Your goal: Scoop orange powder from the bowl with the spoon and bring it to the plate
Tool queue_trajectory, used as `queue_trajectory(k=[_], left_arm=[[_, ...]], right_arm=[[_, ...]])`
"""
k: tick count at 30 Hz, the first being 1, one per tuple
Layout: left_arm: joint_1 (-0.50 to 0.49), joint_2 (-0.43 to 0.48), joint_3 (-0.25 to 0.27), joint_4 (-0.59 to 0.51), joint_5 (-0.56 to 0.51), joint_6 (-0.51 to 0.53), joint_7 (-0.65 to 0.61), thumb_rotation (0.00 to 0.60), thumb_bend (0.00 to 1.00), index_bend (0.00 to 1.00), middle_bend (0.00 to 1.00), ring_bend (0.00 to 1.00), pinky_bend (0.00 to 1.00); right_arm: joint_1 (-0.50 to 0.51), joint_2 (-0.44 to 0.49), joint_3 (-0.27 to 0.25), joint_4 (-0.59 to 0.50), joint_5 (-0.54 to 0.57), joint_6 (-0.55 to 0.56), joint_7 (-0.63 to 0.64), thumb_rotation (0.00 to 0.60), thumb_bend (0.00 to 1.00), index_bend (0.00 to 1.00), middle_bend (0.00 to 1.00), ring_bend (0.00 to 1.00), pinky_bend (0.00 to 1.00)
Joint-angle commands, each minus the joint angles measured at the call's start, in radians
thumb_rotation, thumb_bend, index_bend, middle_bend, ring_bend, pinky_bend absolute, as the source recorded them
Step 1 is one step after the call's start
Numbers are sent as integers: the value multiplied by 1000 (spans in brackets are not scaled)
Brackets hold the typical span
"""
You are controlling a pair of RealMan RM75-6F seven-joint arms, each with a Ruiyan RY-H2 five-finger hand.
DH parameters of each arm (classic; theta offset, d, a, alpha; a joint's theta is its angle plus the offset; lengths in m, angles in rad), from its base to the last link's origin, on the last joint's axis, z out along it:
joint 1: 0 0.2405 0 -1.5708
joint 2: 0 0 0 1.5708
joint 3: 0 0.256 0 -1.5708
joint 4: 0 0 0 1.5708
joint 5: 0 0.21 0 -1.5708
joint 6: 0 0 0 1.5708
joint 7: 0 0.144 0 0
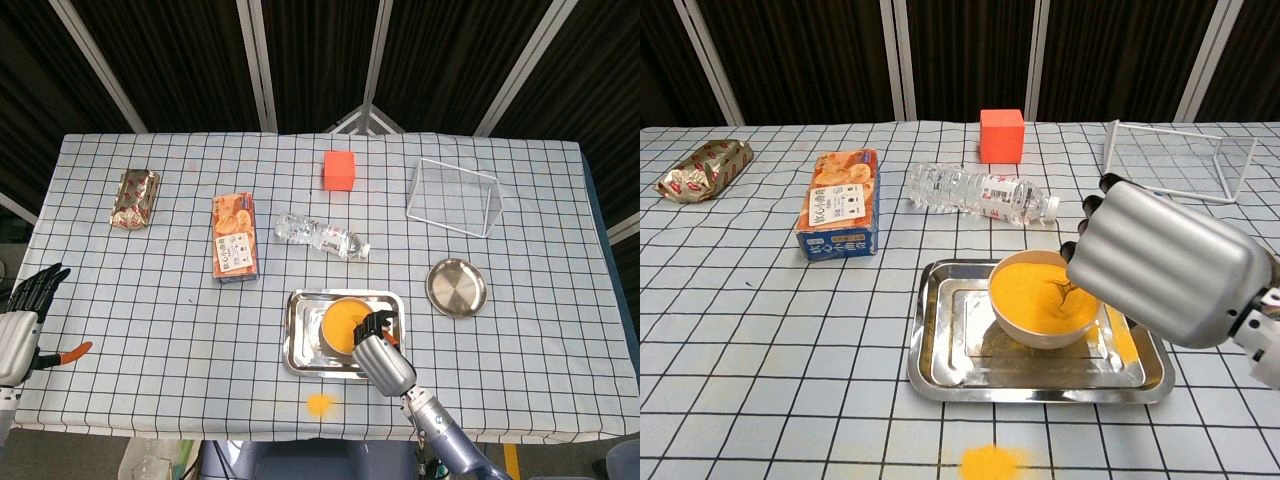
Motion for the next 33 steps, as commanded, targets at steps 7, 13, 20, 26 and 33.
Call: queue_trajectory(k=[7,13,20,26,33], left_arm=[[0,0,0,0,0,0,0,600,8,0,0,0,0],[0,-1,1,-1,0,-1,3,600,8,0,0,0,0],[0,-1,2,-1,0,-1,5,600,8,0,0,0,0],[0,-1,1,-1,-1,-2,4,600,8,0,0,0,0],[0,-1,0,-1,-1,-1,2,600,8,0,0,0,0]], right_arm=[[-12,38,39,-26,-3,8,-21,600,552,676,616,494,509],[-22,81,51,-43,-1,8,-23,600,553,676,615,494,509],[-39,88,35,-8,-6,-3,-12,600,553,675,616,494,509],[-42,75,27,9,-25,-16,8,600,553,675,615,494,509],[-53,42,26,3,-26,-26,29,600,554,676,616,494,509]])
